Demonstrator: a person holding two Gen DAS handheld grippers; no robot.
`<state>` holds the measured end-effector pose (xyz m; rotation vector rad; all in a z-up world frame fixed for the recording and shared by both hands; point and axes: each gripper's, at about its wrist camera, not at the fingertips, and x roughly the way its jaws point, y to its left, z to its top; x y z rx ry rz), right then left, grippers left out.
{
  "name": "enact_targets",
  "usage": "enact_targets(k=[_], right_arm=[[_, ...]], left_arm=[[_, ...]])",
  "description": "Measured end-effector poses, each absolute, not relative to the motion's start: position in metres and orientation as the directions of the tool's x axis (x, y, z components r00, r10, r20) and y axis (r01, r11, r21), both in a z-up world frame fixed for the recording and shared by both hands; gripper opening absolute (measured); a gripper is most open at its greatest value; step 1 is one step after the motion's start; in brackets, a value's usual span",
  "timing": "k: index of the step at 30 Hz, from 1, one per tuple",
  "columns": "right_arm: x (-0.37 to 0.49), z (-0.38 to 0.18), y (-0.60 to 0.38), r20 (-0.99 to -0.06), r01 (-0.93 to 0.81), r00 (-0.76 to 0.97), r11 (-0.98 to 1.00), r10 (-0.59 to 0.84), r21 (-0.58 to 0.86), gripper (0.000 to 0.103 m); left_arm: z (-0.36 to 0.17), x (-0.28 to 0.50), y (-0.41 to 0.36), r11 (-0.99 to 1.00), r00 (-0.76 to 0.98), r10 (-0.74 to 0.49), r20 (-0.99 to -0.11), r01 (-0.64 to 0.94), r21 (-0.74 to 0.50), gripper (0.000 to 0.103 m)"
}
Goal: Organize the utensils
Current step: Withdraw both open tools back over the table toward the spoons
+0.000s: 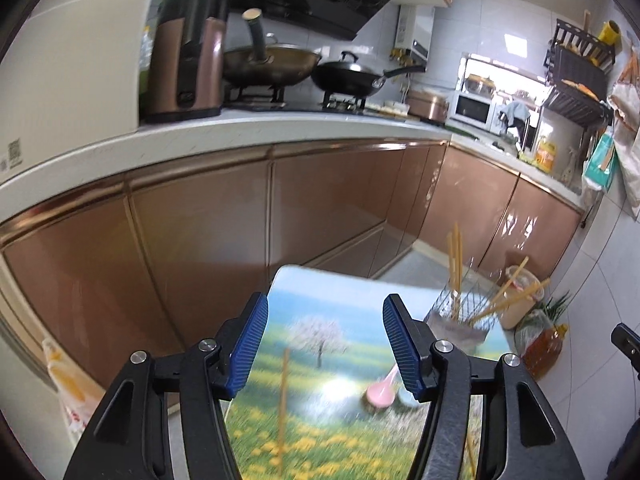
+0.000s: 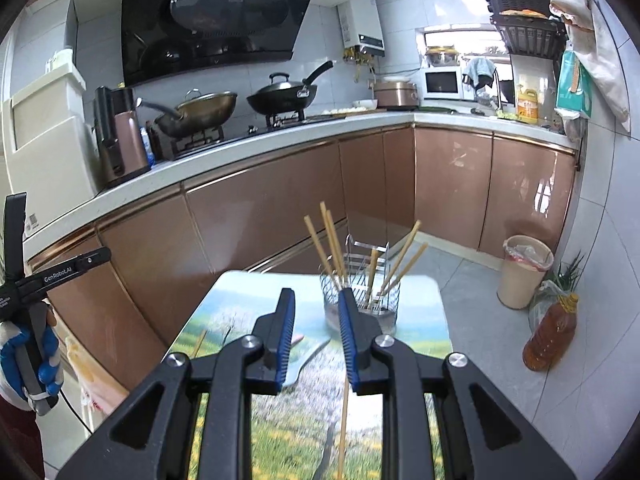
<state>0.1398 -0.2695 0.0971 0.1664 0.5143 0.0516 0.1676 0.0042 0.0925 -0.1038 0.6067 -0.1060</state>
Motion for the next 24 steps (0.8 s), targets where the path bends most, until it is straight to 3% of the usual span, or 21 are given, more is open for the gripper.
enact_targets(k=[10, 24], right_arm=[[0.103, 0.081, -0.257, -0.509, -0.017, 0.855, 0.986, 0.101, 0.166, 0.021], [0.102, 0.051, -0.253, -0.548, -0.016, 0.827, 0.979, 0.127, 0.202, 0.021]], left_arm=[[0.060, 0.132, 0.036, 0.986, 0.757, -0.143, -0.638, 0.055, -0.155, 0.061], [0.024, 0.139, 0.046, 0.986, 0.694, -0.141, -0.706, 0.037, -0.160, 0.064]])
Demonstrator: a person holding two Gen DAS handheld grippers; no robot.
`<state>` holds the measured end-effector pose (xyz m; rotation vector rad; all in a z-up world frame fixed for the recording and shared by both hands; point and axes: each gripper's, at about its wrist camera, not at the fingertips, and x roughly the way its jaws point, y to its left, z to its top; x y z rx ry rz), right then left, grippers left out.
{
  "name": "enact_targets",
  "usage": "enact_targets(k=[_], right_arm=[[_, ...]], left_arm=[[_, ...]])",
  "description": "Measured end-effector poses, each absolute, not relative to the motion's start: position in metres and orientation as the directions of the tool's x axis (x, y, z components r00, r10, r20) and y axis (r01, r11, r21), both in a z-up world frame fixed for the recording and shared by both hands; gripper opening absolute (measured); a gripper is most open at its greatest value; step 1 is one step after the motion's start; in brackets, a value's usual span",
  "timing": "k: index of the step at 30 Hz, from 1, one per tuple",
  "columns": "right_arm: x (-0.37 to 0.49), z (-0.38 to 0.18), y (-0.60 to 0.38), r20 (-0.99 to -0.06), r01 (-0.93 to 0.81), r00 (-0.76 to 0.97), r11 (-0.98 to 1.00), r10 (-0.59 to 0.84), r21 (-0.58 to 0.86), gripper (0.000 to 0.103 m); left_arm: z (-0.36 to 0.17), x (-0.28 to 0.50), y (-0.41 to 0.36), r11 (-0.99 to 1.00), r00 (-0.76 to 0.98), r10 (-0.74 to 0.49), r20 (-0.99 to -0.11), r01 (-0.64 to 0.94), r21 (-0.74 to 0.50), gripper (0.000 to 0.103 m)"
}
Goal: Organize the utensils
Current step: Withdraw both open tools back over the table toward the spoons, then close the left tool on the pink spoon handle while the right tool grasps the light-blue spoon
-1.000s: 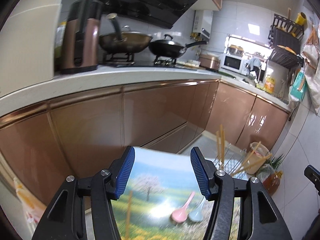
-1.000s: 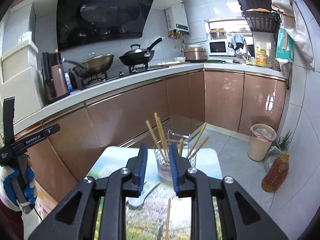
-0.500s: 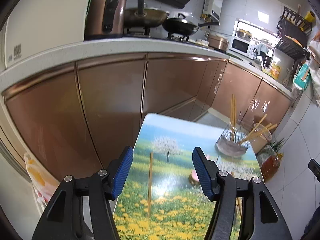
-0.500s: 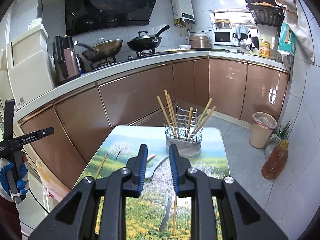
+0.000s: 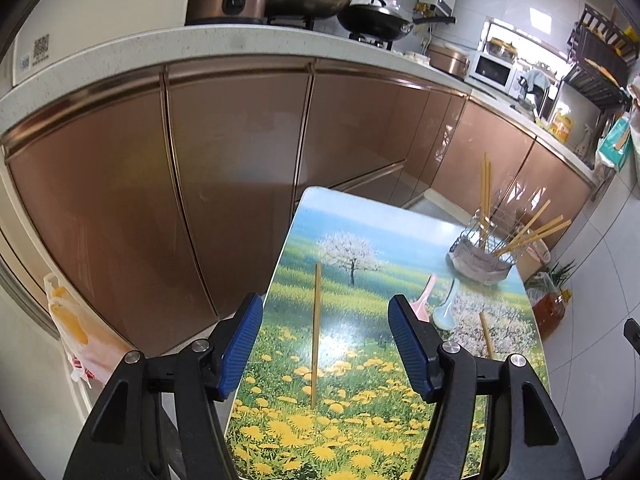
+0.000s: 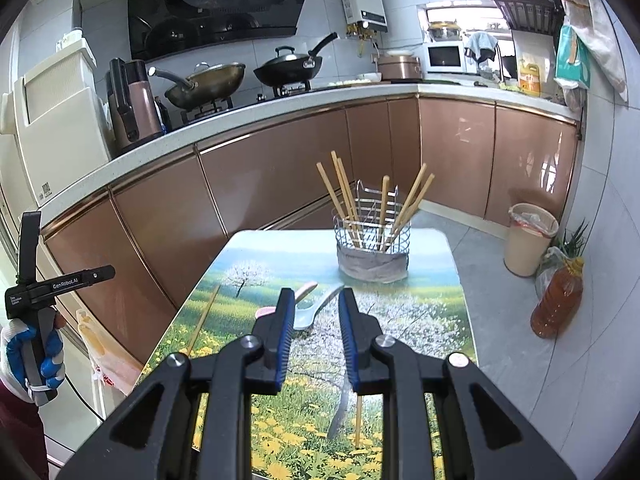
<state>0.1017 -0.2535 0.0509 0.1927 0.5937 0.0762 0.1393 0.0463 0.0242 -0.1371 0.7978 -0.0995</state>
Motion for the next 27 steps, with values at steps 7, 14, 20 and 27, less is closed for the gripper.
enact_targets(k=[7, 14, 20, 27], right_arm=[[0.129, 0.028, -0.253, -0.593, -0.015, 0.791, 0.975, 0.147, 0.222, 0.022], [0.159, 0.002, -0.258, -0.639, 0.002, 0.752, 0.969, 0.163, 0.248, 0.022], [0.197, -0.039, -0.255, -0.697, 0.022, 0.690, 0.957, 0.195, 0.289, 0.022], [0.251, -0.083, -0.251, -0.751, 0.045, 0.614, 0.939, 0.243, 0.341, 0.022]], left_arm=[[-0.002, 0.162, 0.032, 0.988, 0.644, -0.148, -0.751, 0.057, -0.146, 0.064], [-0.032, 0.193, 0.020, 0.986, 0.580, -0.163, -0.798, 0.070, -0.150, 0.064], [-0.063, 0.224, 0.000, 0.981, 0.509, -0.193, -0.839, 0.121, -0.151, 0.064], [-0.092, 0.269, -0.042, 0.957, 0.414, -0.256, -0.873, 0.236, -0.169, 0.064]])
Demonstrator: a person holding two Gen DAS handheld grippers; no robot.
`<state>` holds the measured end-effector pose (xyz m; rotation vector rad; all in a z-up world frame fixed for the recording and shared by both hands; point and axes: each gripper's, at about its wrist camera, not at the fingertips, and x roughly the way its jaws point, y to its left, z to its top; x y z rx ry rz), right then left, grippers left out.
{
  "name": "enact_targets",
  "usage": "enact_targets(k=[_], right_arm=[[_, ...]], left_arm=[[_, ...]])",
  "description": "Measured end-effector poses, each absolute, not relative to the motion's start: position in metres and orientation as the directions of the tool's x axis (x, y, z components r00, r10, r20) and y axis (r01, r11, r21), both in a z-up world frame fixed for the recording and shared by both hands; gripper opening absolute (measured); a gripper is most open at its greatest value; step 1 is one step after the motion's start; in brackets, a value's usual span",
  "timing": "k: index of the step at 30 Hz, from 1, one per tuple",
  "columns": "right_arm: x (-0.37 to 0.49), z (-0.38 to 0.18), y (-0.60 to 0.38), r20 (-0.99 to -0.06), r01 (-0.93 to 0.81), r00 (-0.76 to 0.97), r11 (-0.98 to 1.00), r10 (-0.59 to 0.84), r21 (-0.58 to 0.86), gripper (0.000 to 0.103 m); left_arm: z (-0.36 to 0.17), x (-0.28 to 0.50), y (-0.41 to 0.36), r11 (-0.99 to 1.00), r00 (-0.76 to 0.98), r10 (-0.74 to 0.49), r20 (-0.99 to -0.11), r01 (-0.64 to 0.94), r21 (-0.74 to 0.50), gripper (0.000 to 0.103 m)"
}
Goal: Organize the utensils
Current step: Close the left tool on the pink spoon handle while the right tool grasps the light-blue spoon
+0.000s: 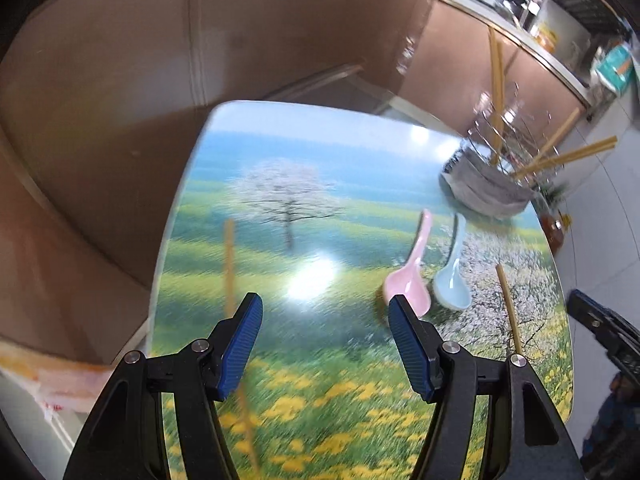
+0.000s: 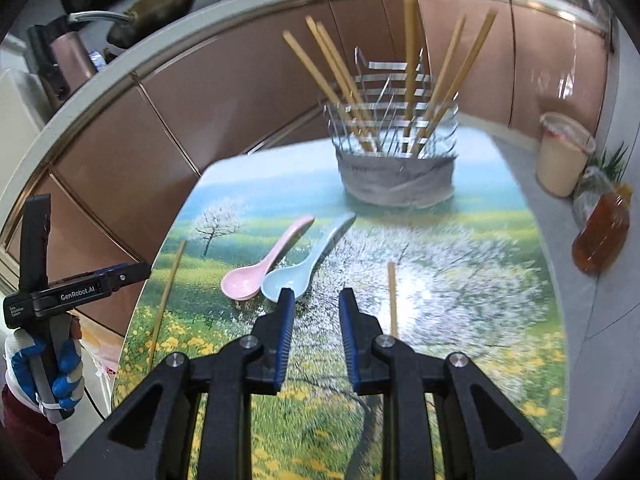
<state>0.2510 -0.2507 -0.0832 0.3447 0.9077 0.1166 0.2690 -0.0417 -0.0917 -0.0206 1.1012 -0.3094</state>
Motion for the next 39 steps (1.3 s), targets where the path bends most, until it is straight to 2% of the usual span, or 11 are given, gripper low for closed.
enact_targets(k=[9, 18, 23, 24, 26, 27, 32, 38, 39], right_arm=[[0.306, -0.116, -0.254, -0.788, 0.077, 0.557, 0.928, 0.263, 0.365, 0.022], [0.337, -0.134, -0.256, -0.798, 0.090, 0.534, 0.919, 0.280, 0.383, 0.022], [0.350, -0.140, -0.253, -0.803, 0.098, 0.525, 0.917, 0.282, 0.386, 0.023], [0.353, -0.142, -0.253, -0.804, 0.099, 0.524, 0.918, 0.280, 0.385, 0.026], [0.358, -0.144, -0.251, -0.804, 0.104, 0.523, 0.916, 0.282, 0.388, 0.038], [0.360, -0.146, -0.250, -0.805, 0.106, 0.522, 0.915, 0.282, 0.389, 0.040], [0.372, -0.155, -0.239, -0.818, 0.105, 0.505, 0.921, 0.275, 0.375, 0.040], [0.388, -0.165, -0.219, -0.839, 0.102, 0.485, 0.937, 0.245, 0.333, 0.040], [0.391, -0.166, -0.216, -0.844, 0.103, 0.482, 0.941, 0.236, 0.322, 0.039]], left_arm=[[-0.125, 0.326, -0.112, 0.906, 0.278, -0.293, -0.915, 0.386, -0.173, 0.064], [-0.154, 0.356, -0.164, 0.870, 0.217, -0.268, -0.939, 0.474, -0.139, 0.064], [-0.167, 0.364, -0.175, 0.863, 0.193, -0.265, -0.945, 0.484, -0.144, 0.059], [-0.170, 0.364, -0.176, 0.862, 0.189, -0.268, -0.945, 0.486, -0.147, 0.058], [-0.172, 0.365, -0.177, 0.857, 0.180, -0.273, -0.945, 0.492, -0.154, 0.054], [-0.173, 0.365, -0.177, 0.855, 0.186, -0.270, -0.945, 0.497, -0.147, 0.052], [-0.174, 0.371, -0.171, 0.850, 0.190, -0.275, -0.942, 0.507, -0.146, 0.034], [-0.177, 0.378, -0.154, 0.850, 0.197, -0.282, -0.939, 0.505, -0.150, 0.020], [-0.178, 0.380, -0.151, 0.850, 0.197, -0.284, -0.938, 0.505, -0.151, 0.021]])
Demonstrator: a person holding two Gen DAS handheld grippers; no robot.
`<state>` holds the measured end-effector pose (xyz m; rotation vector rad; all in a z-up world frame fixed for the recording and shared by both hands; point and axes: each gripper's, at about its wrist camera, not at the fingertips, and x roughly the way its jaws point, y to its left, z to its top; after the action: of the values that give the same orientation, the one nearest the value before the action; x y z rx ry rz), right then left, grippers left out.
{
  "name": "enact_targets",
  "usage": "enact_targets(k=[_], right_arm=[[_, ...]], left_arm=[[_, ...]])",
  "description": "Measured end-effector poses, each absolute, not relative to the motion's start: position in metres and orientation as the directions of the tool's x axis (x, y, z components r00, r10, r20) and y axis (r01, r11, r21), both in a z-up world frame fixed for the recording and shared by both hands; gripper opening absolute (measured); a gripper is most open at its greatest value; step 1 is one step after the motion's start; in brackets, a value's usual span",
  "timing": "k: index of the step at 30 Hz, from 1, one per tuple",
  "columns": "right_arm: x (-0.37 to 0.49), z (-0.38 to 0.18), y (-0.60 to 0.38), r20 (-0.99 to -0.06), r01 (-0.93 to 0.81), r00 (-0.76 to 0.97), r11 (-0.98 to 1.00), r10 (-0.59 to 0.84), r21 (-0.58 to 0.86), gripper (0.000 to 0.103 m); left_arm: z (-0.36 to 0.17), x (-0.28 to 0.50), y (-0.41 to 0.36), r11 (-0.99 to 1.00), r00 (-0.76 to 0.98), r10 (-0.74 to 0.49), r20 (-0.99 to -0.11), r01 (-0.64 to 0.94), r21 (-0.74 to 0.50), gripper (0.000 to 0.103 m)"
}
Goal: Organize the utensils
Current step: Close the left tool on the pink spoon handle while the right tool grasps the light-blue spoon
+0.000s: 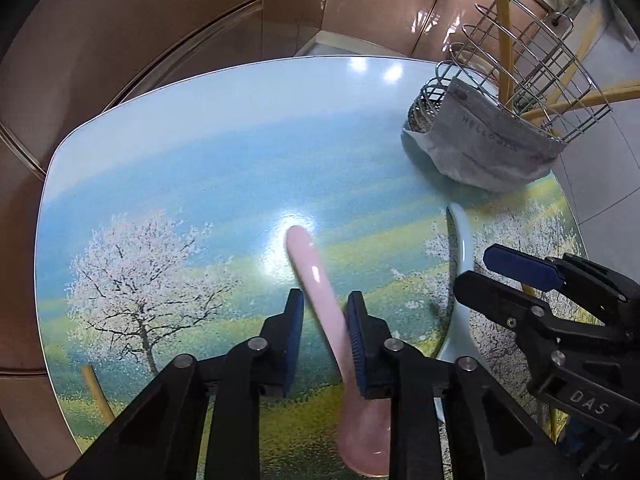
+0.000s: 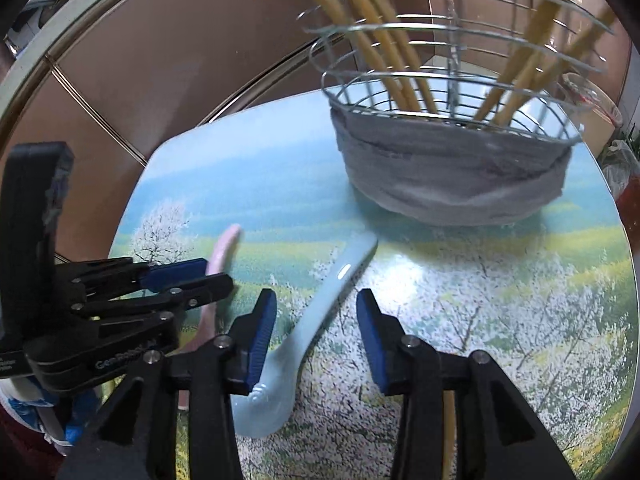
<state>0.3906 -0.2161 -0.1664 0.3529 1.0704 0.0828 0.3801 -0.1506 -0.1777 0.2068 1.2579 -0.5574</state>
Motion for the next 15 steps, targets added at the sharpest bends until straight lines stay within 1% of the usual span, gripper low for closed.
enact_targets(k=[2, 3, 4, 8, 14, 15], right_arm=[[0.397, -0.171, -0.210, -0.853, 0.110, 0.472, 0.945, 0.224, 0.308, 0.037], [0.400, -0.174, -0.208, -0.857, 0.110, 0.465, 0.945, 0.224, 0.307, 0.032], [0.401, -0.176, -0.206, -0.861, 0.112, 0.458, 0.946, 0.221, 0.303, 0.031], [0.407, -0.185, -0.204, -0.869, 0.124, 0.442, 0.944, 0.222, 0.305, 0.018], [0.405, -0.181, -0.204, -0.854, 0.113, 0.453, 0.934, 0.254, 0.338, 0.009], [0.402, -0.177, -0.204, -0.850, 0.105, 0.461, 0.936, 0.254, 0.336, 0.009]], left_arm=[[-0.179, 0.382, -0.143, 0.850, 0.196, -0.288, -0.937, 0.504, -0.156, 0.019], [-0.179, 0.383, -0.141, 0.849, 0.194, -0.291, -0.937, 0.503, -0.160, 0.019], [-0.180, 0.384, -0.138, 0.850, 0.190, -0.298, -0.936, 0.500, -0.169, 0.017], [-0.181, 0.387, -0.127, 0.850, 0.165, -0.333, -0.928, 0.479, -0.220, 0.012], [-0.183, 0.386, -0.114, 0.858, 0.178, -0.351, -0.920, 0.454, -0.240, 0.011], [-0.182, 0.385, -0.112, 0.861, 0.185, -0.355, -0.917, 0.448, -0.243, 0.011]])
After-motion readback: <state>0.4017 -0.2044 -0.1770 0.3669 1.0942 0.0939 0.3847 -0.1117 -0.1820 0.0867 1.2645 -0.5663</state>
